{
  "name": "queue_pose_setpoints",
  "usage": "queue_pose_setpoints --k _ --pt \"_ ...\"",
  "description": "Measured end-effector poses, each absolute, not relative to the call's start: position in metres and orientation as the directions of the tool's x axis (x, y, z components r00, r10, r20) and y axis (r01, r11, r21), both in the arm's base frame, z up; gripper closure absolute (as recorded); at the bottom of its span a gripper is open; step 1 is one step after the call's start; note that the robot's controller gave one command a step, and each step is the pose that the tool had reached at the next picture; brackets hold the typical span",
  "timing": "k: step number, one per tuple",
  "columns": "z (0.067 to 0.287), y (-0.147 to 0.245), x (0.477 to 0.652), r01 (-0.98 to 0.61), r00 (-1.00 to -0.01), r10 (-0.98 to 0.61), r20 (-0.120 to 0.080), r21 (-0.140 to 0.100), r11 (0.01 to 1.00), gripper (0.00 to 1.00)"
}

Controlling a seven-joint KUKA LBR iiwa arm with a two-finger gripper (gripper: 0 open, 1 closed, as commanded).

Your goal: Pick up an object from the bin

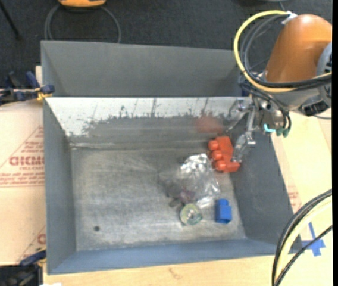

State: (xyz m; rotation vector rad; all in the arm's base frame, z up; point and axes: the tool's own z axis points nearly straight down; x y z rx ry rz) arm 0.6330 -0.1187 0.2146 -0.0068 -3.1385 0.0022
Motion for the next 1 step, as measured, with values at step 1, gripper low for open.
queue_pose_setpoints --k 1 --pt "0.0862 -0.1140 0.6470 -0.012 -1.000 -0.012 0.002 0.000 1.000 0.00"
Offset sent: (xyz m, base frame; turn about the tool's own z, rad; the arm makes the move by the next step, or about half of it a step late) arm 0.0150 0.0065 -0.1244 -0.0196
